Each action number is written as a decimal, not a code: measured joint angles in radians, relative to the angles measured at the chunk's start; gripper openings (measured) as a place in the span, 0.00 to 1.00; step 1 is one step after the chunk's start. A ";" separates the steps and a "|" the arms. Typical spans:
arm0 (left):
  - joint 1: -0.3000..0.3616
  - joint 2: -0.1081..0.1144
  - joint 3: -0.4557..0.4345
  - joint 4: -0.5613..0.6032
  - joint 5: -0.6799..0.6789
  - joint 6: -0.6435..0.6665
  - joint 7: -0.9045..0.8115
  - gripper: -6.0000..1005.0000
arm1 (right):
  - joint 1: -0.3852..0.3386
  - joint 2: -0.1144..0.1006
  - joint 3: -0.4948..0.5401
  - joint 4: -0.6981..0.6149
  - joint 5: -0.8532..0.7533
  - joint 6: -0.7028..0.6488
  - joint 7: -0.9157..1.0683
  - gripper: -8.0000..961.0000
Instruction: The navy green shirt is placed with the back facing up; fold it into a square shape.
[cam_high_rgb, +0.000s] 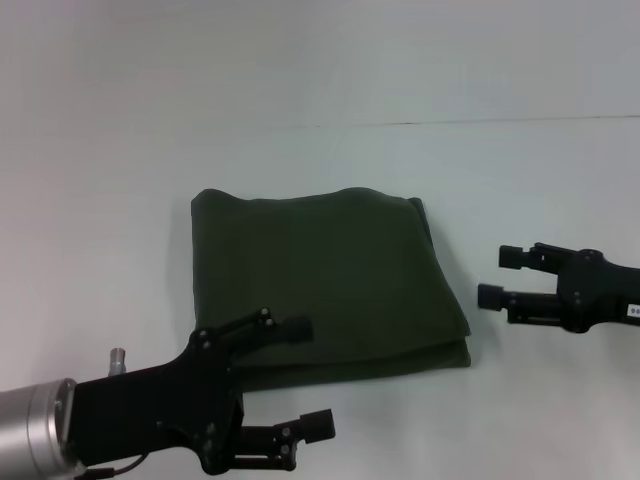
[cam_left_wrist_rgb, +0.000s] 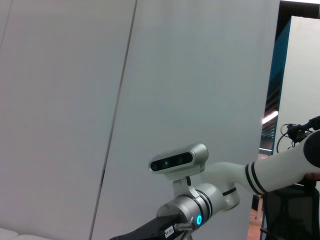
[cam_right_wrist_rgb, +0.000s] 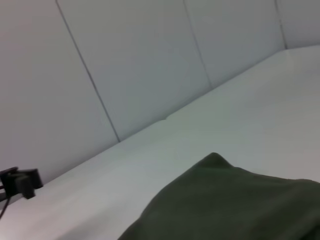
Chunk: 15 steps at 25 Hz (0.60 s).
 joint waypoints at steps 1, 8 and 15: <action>0.000 0.001 -0.001 0.000 0.000 -0.002 -0.002 0.93 | -0.001 -0.002 0.003 0.000 0.000 0.005 0.004 0.95; -0.011 0.007 0.000 0.019 0.000 -0.056 -0.034 0.93 | 0.010 -0.025 0.001 -0.009 -0.002 0.046 0.095 0.95; -0.028 0.013 0.002 0.021 0.002 -0.076 -0.054 0.93 | 0.004 -0.027 -0.010 -0.012 -0.004 0.032 0.065 0.95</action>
